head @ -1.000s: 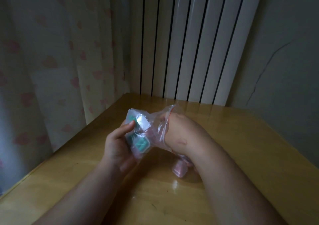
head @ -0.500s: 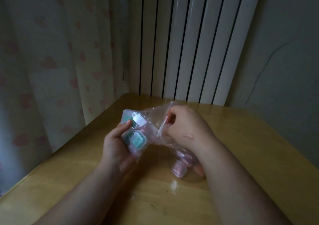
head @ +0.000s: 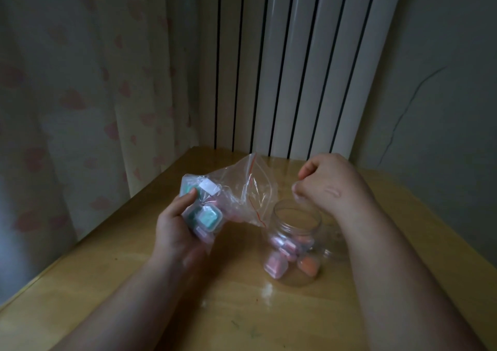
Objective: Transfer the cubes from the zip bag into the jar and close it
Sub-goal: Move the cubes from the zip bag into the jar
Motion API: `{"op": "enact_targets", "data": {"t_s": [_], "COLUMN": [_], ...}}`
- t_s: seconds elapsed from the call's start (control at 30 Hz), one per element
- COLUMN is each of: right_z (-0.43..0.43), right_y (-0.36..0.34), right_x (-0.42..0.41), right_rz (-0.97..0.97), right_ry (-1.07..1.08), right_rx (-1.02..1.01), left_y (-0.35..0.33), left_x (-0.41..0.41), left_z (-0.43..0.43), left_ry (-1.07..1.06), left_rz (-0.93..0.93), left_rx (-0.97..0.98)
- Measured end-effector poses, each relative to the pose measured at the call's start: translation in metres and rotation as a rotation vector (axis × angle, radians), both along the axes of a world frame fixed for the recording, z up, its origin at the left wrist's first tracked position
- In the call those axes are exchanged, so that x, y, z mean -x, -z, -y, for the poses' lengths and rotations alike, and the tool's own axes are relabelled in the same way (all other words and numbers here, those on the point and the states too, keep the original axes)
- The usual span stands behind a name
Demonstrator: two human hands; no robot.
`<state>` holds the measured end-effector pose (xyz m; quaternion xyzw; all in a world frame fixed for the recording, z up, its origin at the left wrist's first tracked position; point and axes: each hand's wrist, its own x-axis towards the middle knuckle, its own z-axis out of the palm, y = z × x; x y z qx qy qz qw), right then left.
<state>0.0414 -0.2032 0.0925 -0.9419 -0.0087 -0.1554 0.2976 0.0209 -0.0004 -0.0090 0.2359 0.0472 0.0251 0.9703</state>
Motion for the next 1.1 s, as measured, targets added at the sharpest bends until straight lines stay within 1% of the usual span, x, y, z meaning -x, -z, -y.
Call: {"op": "enact_targets", "data": {"t_s": [0.1,0.17,0.27,0.4,0.53,0.63,0.8,0.87,0.93,1.1], "right_z": [0.001,-0.001,-0.011,-0.033,-0.047,-0.049,-0.052,-0.054,-0.056,-0.055], "right_y": [0.002,0.004,0.004,0.016,0.028,0.029,0.033,0.036,0.037,0.036], "right_x": [-0.002,-0.002,0.002,0.007,0.009,0.012,0.015,0.013,0.013,0.015], "right_rz": [-0.04,0.017,0.113,0.084,0.071,0.042,-0.038,-0.046,-0.04,0.044], "right_ry": [-0.014,-0.058,-0.21,-0.372,-0.447,-0.492,-0.514,-0.528,-0.523,-0.46], "right_rx": [0.056,0.067,0.021,0.043,0.091,0.056,0.022,0.04,0.067,0.049], "left_y": [0.0,0.001,0.002,0.003,0.004,0.006,0.006,0.006,0.006,0.006], "left_x": [0.0,-0.001,-0.002,-0.003,-0.002,-0.002,-0.004,-0.003,-0.002,-0.003], "left_z": [0.001,0.002,0.002,0.001,0.001,0.0,-0.001,0.0,0.001,-0.001], "left_ry": [0.001,0.008,0.014,0.036,0.06,0.083,0.12,0.114,0.103,0.126], "left_rz": [0.002,0.002,0.009,0.034,0.055,0.066,0.072,0.087,0.094,0.128], "left_rx": [-0.007,-0.004,0.0,-0.012,-0.032,-0.047,-0.115,-0.132,-0.146,-0.135]}}
